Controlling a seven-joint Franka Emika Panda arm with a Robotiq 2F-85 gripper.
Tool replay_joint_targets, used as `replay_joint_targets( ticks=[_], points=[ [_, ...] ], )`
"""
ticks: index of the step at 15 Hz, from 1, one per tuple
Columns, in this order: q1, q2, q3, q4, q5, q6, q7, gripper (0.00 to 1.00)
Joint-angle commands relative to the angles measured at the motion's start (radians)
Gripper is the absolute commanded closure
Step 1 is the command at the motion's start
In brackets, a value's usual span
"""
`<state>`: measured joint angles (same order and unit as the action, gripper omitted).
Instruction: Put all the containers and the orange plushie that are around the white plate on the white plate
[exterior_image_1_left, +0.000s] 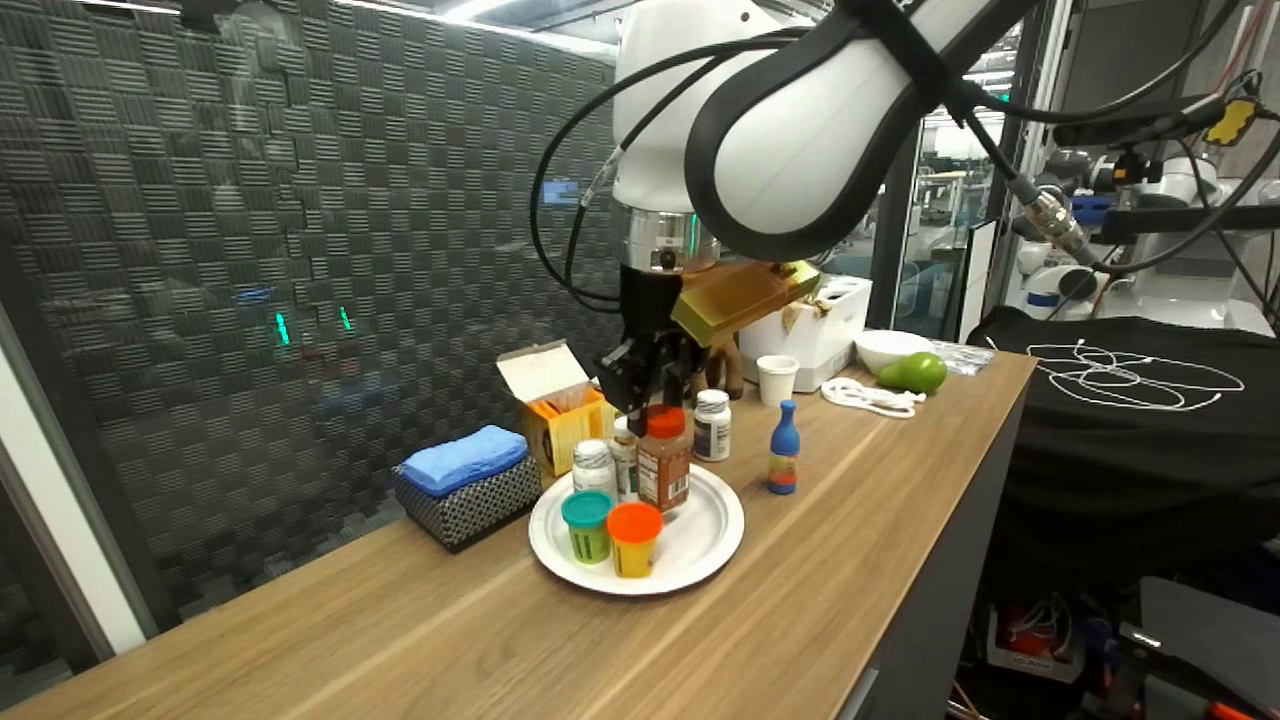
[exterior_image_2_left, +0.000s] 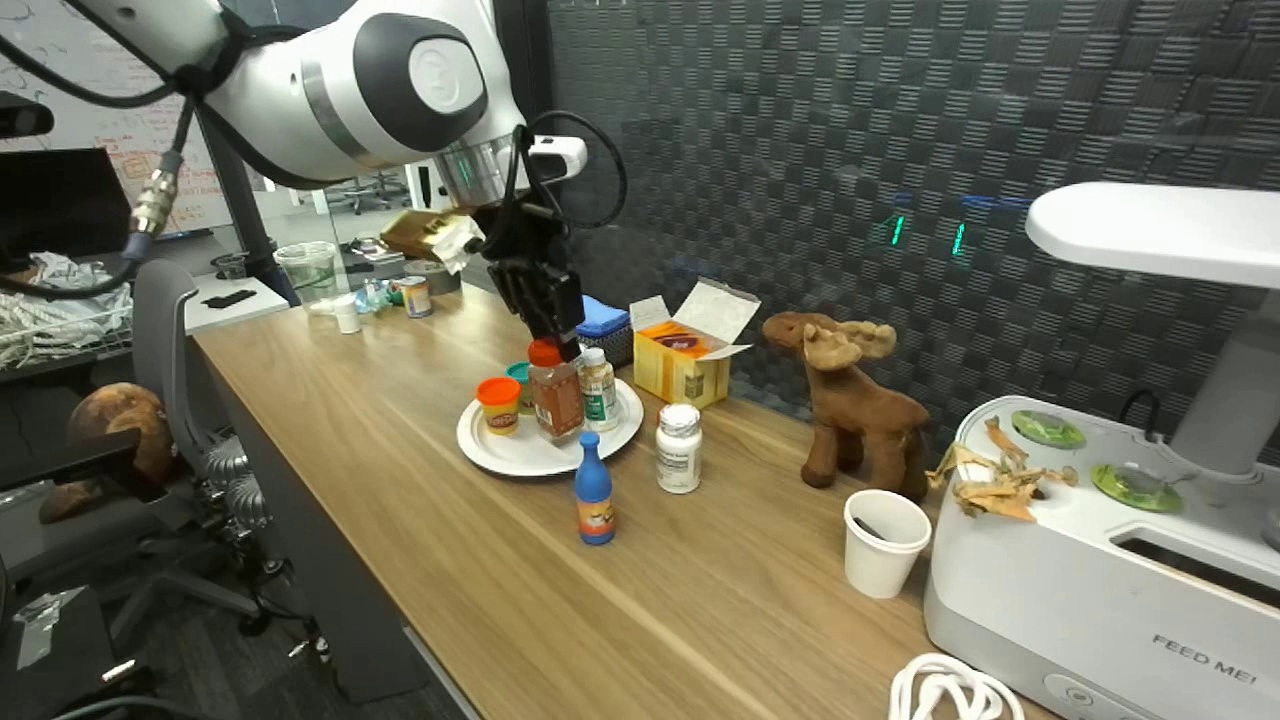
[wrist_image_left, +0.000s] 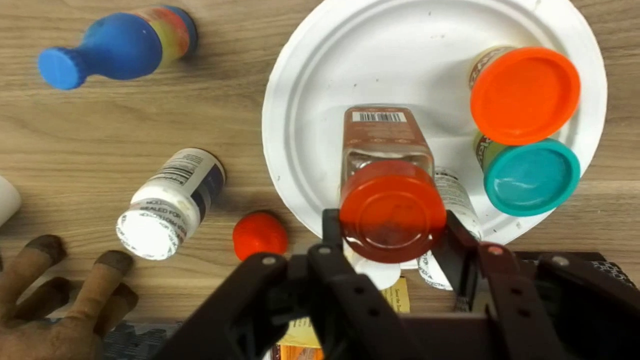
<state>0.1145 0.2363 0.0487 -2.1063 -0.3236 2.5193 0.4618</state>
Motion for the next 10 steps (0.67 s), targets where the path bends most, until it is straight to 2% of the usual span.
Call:
replay_joint_targets(
  ticks=[1, 10],
  points=[
    [0.009, 0.003, -0.003, 0.03, 0.069, -0.007, -0.067, 0.76],
    [0.039, 0.007, 0.008, 0.008, 0.103, 0.022, -0.091, 0.76]
  ],
)
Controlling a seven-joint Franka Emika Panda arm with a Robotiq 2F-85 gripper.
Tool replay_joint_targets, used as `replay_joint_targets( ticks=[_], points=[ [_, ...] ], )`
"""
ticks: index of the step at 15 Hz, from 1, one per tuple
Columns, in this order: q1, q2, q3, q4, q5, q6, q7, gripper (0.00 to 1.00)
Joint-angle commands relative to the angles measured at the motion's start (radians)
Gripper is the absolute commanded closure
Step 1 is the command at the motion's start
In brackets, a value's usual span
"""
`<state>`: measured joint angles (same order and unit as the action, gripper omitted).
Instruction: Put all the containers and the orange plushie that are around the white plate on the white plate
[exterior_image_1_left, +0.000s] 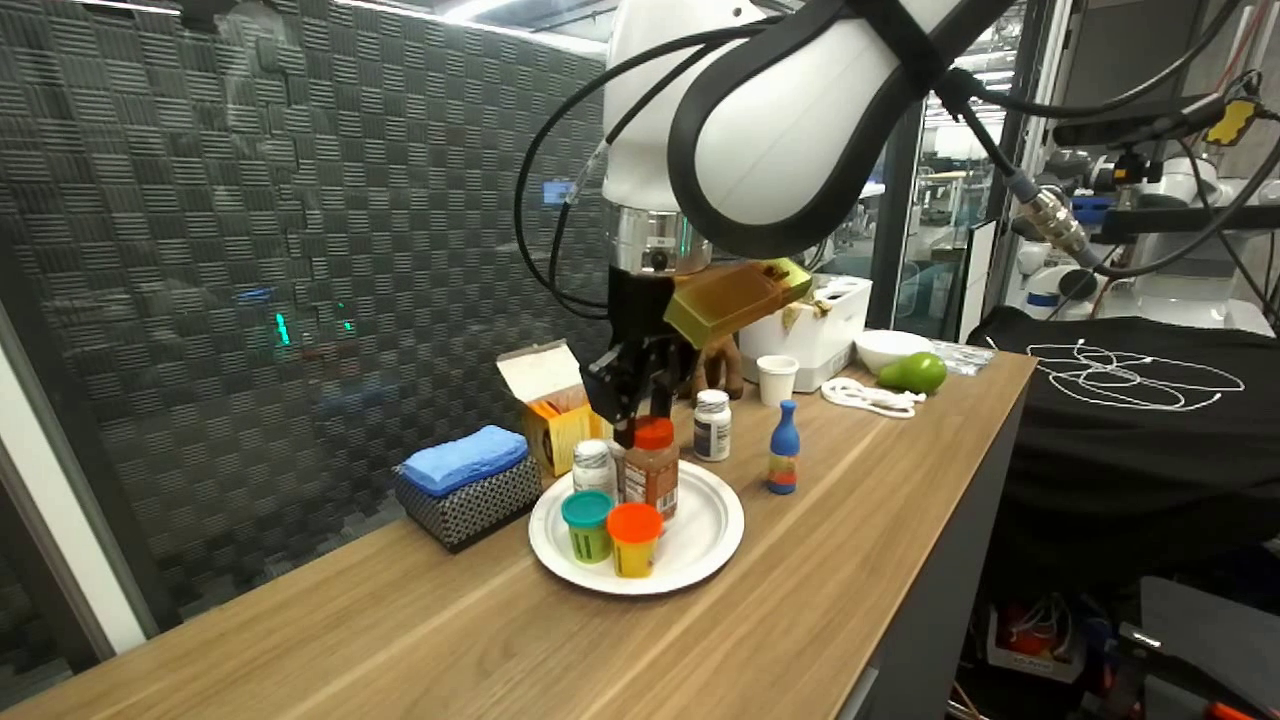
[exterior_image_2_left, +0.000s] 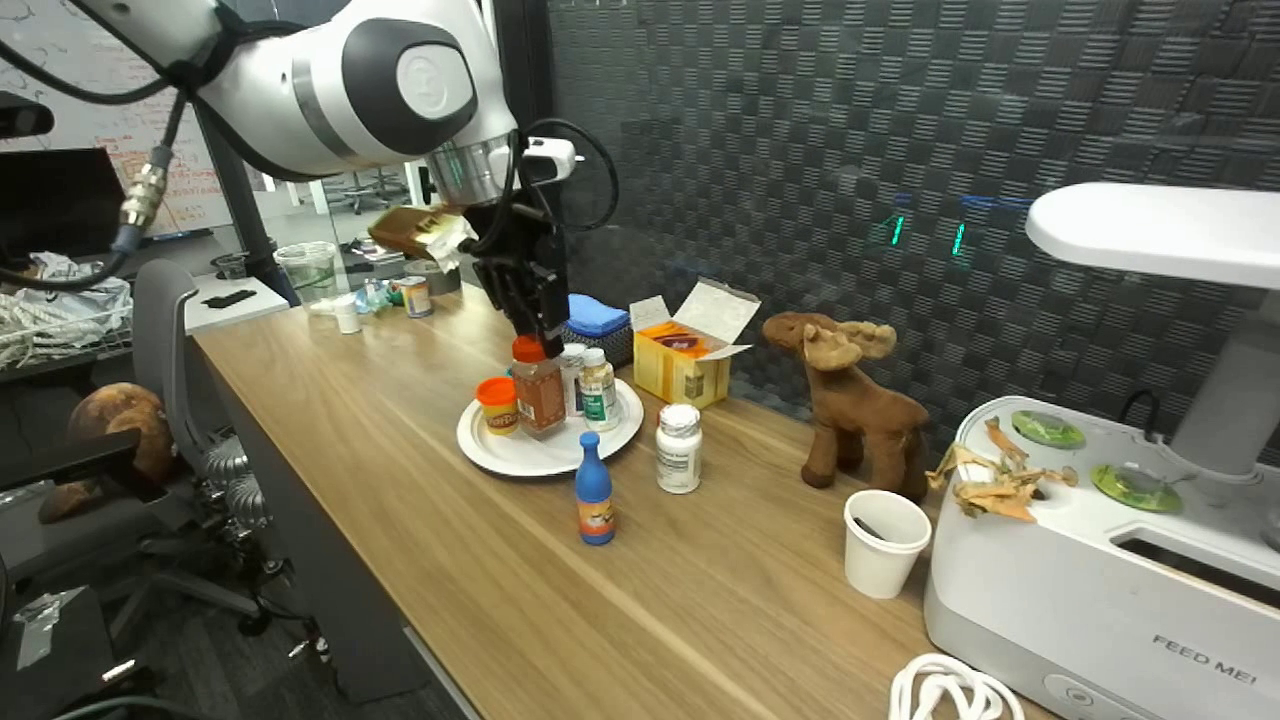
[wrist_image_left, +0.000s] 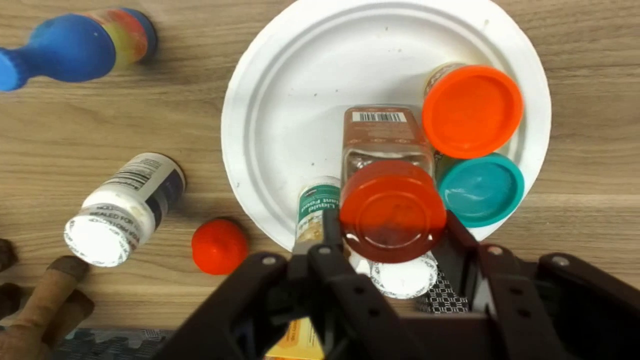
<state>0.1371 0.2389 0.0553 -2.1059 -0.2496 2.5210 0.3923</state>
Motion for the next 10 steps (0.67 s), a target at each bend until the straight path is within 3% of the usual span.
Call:
replay_joint_targets(
  ticks=[1, 10],
  points=[
    [0.022, 0.007, 0.002, 0.009, 0.026, 0.02, -0.017, 0.76],
    [0.067, 0.032, -0.013, 0.0, -0.021, 0.054, 0.004, 0.76]
  ],
)
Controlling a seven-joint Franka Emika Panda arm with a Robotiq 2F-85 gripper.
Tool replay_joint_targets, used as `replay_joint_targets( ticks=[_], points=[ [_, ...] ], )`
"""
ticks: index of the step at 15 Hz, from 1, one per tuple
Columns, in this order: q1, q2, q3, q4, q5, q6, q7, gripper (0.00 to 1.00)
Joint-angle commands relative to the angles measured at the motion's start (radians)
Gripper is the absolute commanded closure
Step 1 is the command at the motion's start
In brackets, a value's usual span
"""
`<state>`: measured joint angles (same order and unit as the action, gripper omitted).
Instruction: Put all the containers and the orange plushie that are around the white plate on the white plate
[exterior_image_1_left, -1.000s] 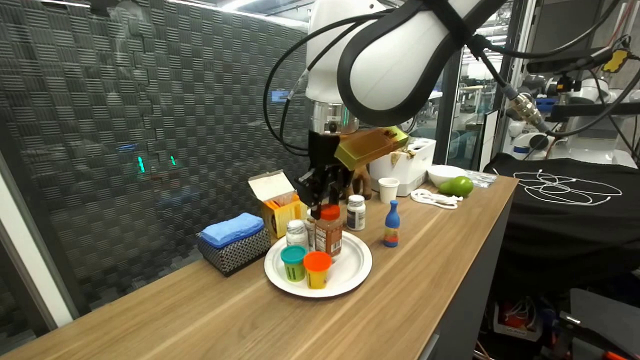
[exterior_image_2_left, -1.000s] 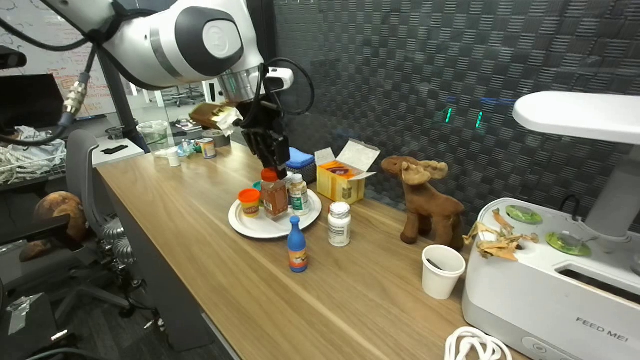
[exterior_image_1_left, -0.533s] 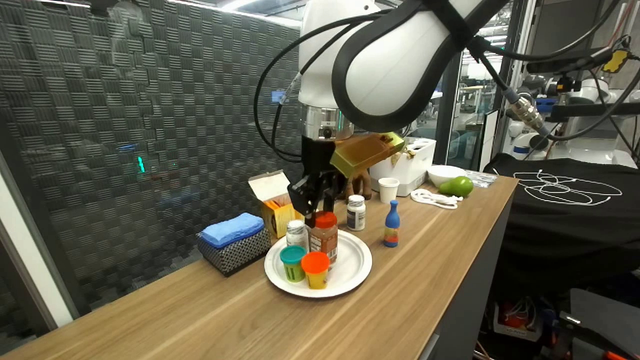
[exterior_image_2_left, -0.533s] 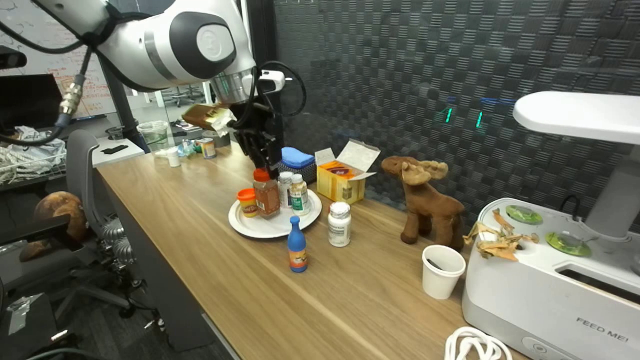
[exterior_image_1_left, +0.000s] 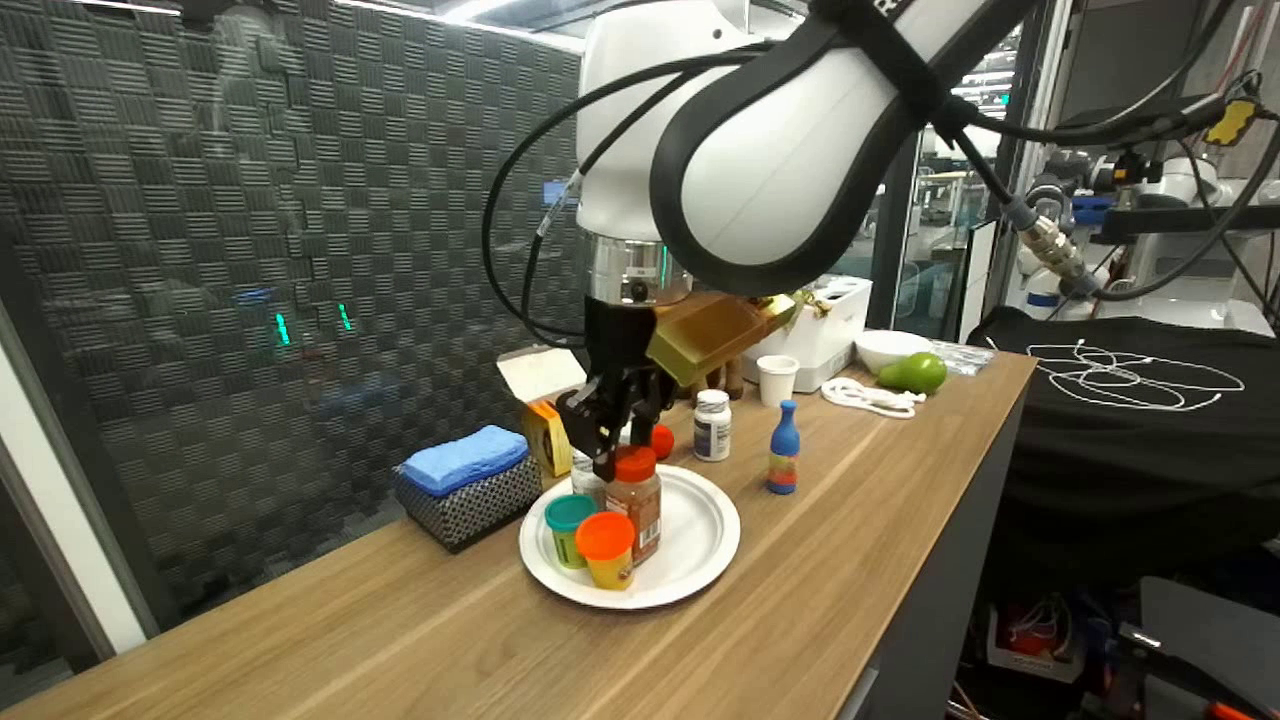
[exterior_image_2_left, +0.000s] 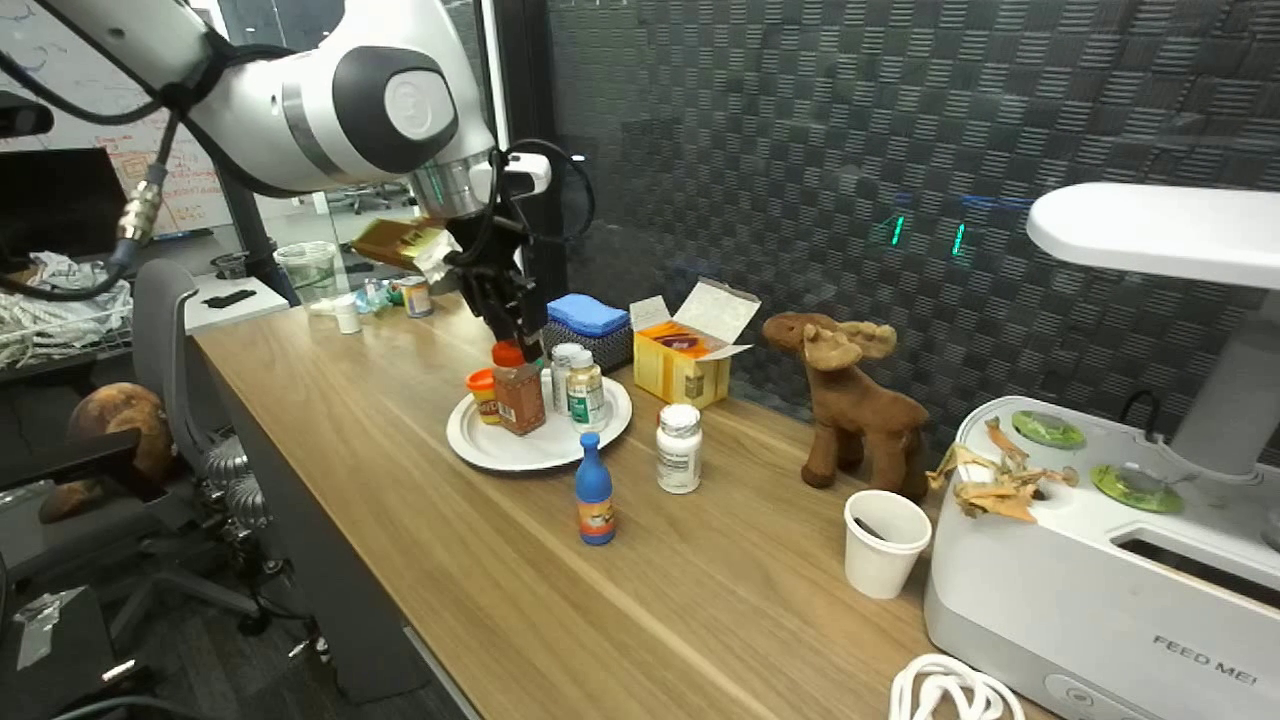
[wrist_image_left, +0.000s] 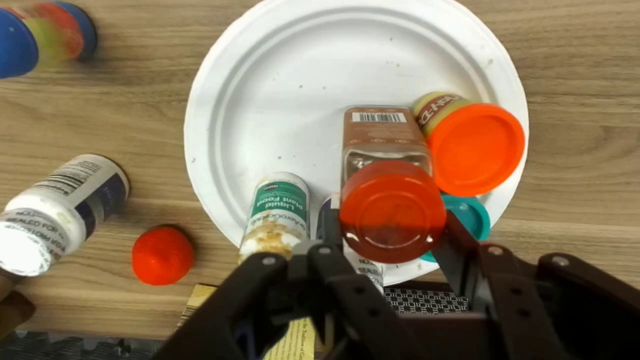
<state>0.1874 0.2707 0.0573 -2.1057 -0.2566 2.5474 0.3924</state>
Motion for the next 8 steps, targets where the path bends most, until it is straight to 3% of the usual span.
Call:
replay_joint_targets(
  ticks=[1, 2, 6, 8],
  points=[
    [0.018, 0.0, -0.016, -0.003, -0.014, 0.029, 0.003, 0.76],
    [0.019, -0.002, -0.017, -0.005, -0.014, 0.03, 0.003, 0.31],
    [0.045, -0.052, -0.056, -0.044, -0.102, 0.053, 0.093, 0.03],
    [0.05, -0.095, -0.07, -0.073, -0.137, 0.069, 0.14, 0.0]
  ],
)
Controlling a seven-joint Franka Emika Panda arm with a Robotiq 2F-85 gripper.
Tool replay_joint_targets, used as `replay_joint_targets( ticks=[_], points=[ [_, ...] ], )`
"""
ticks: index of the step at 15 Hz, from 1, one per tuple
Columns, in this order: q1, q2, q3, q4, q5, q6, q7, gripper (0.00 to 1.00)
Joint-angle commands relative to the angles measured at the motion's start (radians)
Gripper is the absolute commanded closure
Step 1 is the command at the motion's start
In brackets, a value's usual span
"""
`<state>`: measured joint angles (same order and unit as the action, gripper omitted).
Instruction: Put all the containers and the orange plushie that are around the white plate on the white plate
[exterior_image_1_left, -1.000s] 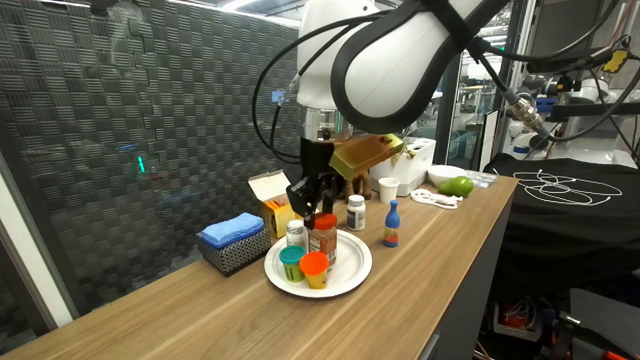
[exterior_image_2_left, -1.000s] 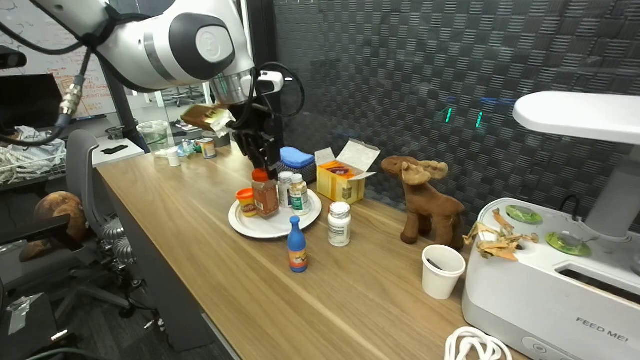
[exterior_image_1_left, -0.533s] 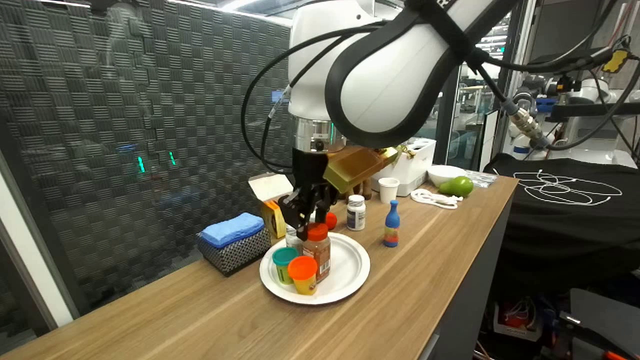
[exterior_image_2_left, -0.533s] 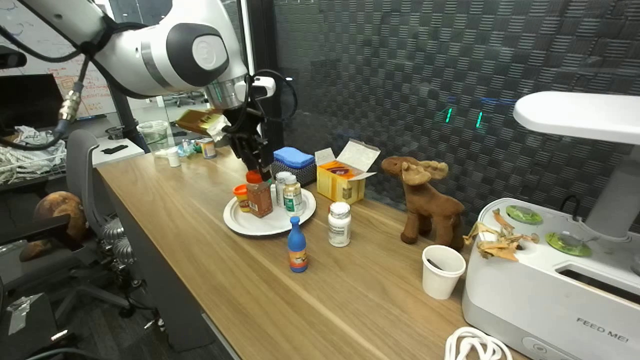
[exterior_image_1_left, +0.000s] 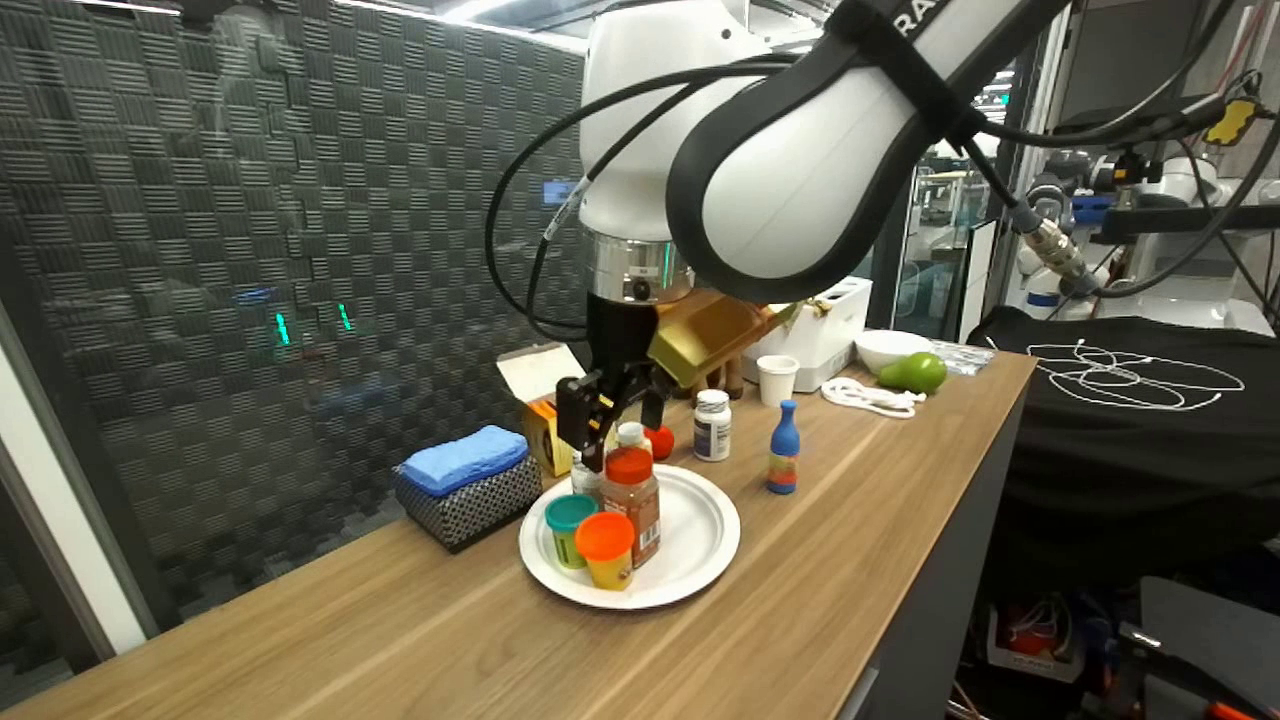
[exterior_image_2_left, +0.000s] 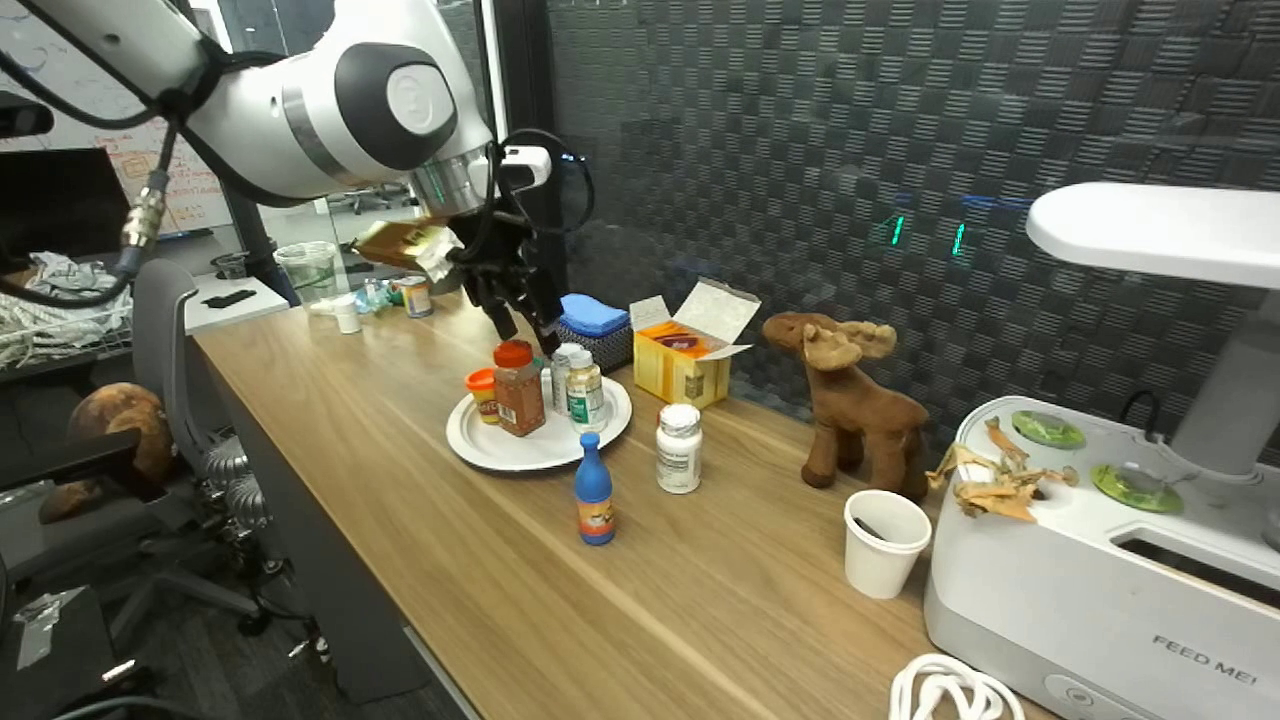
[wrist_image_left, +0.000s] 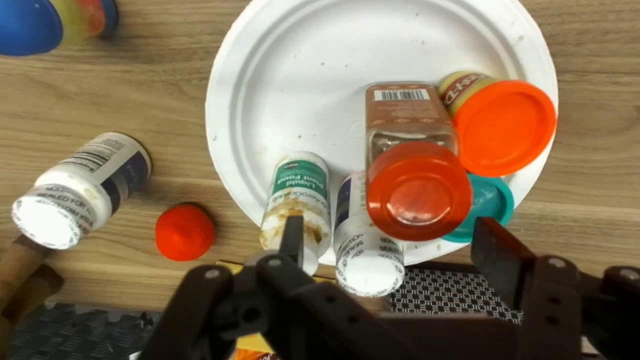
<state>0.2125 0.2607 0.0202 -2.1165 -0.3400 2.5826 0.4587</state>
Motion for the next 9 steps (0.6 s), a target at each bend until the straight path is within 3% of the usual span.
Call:
replay_joint_targets(
  ticks=[1, 4, 9],
  points=[
    [0.026, -0.105, -0.047, -0.072, -0.085, 0.042, 0.111, 0.0],
    [-0.017, -0.137, -0.046, -0.081, -0.076, 0.026, 0.081, 0.0],
    [-0.122, -0.054, -0.042, -0.05, 0.031, -0.016, -0.186, 0.0]
  ],
)
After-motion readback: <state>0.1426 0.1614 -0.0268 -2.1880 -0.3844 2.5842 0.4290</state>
